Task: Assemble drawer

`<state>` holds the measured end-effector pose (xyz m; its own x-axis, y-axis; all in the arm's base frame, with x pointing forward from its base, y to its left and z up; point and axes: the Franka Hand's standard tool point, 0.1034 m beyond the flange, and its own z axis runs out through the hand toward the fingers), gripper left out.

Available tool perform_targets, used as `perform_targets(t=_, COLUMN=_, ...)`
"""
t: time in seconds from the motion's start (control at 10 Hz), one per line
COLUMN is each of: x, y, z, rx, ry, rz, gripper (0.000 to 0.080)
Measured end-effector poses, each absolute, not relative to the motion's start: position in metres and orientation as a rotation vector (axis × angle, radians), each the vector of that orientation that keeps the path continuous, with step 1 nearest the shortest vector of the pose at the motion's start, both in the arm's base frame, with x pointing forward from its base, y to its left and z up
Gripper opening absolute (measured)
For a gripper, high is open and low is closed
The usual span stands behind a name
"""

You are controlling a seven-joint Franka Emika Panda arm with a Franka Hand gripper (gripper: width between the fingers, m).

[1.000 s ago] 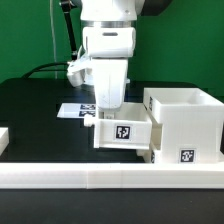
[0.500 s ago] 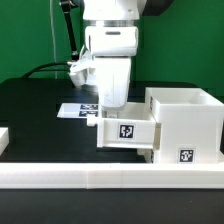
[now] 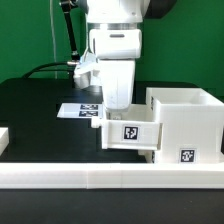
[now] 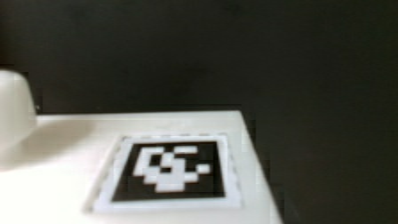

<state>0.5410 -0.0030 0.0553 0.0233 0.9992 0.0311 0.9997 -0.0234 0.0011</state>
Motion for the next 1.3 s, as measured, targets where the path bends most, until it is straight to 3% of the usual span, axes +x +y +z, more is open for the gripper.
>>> perform_targets(t=1.3, x=0.542, y=0.01, z=0.055, rx=-2.274, ry=-2.139, rz=-0.054, gripper=0.0042)
